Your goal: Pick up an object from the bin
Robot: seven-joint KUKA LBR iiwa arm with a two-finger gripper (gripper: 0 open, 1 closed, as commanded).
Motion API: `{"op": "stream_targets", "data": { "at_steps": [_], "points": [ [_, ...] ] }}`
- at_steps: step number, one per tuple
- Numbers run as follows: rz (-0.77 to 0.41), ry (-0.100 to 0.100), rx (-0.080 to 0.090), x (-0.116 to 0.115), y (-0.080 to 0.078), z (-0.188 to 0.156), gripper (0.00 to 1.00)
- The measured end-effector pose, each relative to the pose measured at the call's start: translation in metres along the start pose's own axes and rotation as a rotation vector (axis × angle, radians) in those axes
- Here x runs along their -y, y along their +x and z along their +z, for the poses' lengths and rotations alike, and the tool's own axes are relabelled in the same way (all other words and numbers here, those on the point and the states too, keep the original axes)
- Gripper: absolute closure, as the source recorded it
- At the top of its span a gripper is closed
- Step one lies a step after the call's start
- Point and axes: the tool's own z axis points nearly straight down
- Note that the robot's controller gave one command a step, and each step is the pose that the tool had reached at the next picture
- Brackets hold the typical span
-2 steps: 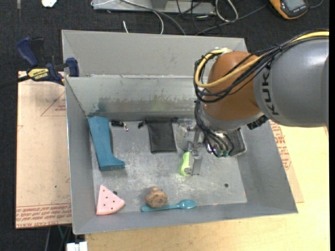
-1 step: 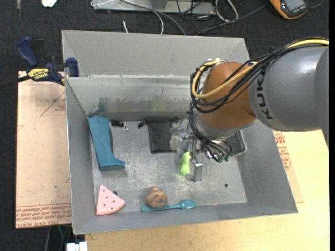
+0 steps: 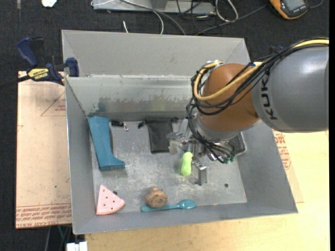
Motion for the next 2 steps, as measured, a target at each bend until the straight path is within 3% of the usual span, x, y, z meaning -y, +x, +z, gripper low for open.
{"op": "stream_targets", "data": {
  "at_steps": [1, 2],
  "points": [
    [-0.035, 0.008, 0.025, 0.012, -0.035, 0.0, 0.0],
    [-0.111, 0.002, 0.009, 0.051, -0.015, 0.025, 0.0]
  ]
}}
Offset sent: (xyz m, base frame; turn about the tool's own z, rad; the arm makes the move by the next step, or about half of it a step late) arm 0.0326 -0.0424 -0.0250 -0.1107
